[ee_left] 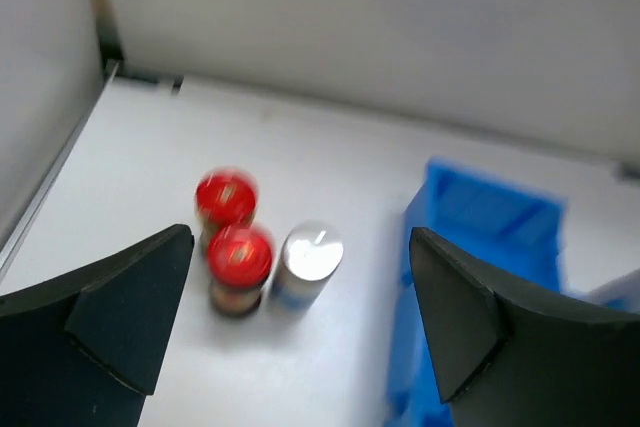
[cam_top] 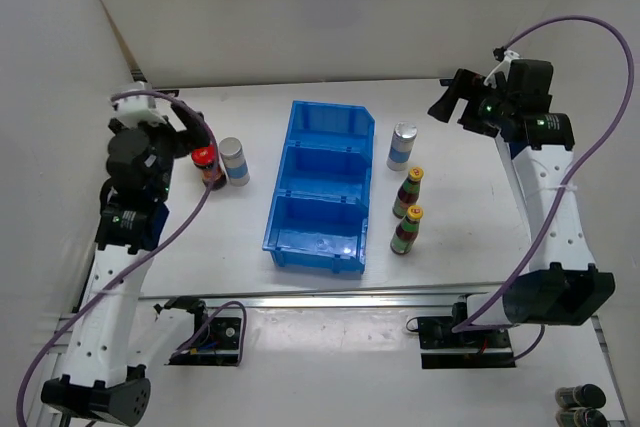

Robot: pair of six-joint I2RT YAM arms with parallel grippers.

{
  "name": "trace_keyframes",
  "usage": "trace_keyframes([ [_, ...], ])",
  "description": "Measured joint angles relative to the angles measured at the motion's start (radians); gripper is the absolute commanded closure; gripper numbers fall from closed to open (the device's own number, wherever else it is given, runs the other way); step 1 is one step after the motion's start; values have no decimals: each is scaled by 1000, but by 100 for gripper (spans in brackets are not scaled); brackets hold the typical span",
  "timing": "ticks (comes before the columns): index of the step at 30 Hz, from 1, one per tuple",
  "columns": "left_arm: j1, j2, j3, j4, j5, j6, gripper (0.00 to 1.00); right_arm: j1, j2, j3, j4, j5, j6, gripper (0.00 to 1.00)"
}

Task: Organize the condiment bottles

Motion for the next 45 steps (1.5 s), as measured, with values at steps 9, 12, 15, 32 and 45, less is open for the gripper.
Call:
trace_keyframes([
  [9,-64,-29,-208,-108,-127,109,0,18,230,198,-58,-89,2,0],
  [12,-74,-67,-235,-106,-163,113,0,85,344,288,-107,-8,-20,0],
  [15,-97,-97,-250,-90,-181,106,0,181,446,370,-189,116,-64,0],
  [32,-125,-99,-381,-113,-311,2,0,262,681,483,-306,413,-157,3],
  [45,-125,-68,-381,-108,-392,-3,0,267,723,459,-304,395,-159,25],
])
